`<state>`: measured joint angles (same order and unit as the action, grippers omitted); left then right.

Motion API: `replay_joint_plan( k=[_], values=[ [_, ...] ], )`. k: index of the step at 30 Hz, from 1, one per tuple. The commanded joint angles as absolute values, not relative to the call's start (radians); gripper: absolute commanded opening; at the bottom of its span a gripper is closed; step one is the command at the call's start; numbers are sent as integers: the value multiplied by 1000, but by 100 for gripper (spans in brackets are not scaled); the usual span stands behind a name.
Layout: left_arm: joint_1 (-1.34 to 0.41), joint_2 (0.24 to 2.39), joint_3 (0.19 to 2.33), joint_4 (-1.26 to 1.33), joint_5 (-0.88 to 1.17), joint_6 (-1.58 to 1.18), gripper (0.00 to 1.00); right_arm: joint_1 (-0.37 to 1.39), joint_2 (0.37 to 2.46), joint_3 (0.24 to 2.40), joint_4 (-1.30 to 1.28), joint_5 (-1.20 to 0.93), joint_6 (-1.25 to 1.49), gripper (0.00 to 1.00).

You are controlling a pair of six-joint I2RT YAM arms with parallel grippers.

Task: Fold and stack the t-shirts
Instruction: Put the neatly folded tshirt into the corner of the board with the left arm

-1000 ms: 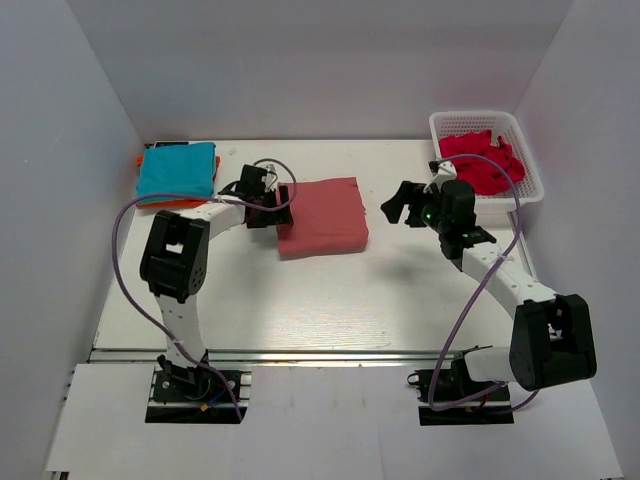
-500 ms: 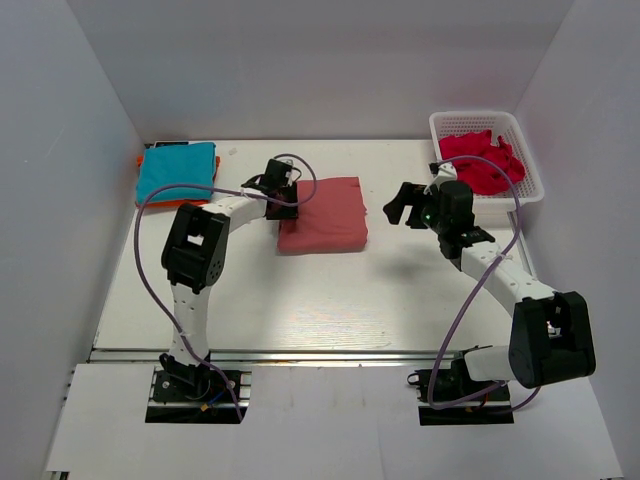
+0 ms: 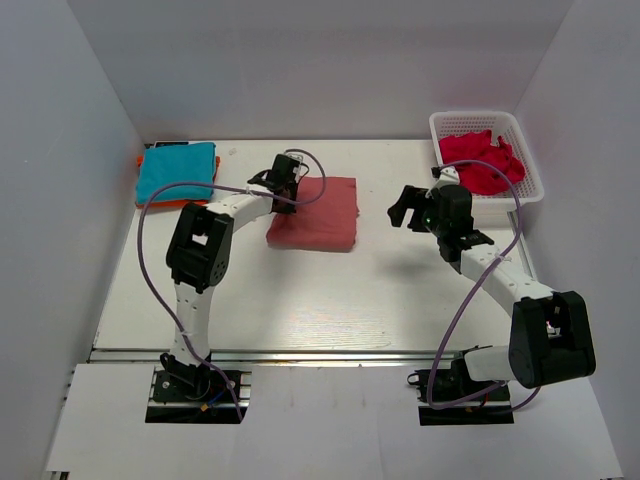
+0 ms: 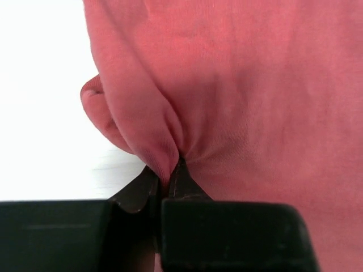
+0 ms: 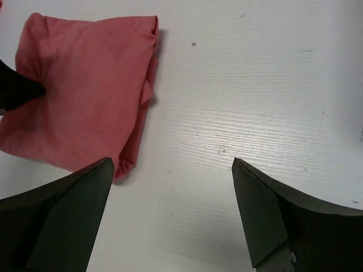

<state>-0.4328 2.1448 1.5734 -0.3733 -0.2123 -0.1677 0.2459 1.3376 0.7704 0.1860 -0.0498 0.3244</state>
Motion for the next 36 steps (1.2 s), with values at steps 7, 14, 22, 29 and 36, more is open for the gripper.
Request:
replay_joint_plan(
  k=[7,14,22,29,36],
  values=[
    [-396,1901,1624,-308,-328,179,0,244,1318,776,273,-6,302,90],
    [-325,1844,1635,-301,-356,300,0,244,1347,802,276,-25,307,90],
    [-220,1781,1606,-221,-284,457,0,245,1382,845,290,-75,324,90],
    [-143,1804,1678,-207,-242,515,0,247,1434,905,290,-143,344,90],
    [-83,1868,1851,-317,-179,485,0,249,1465,925,299,-181,359,90]
  ],
)
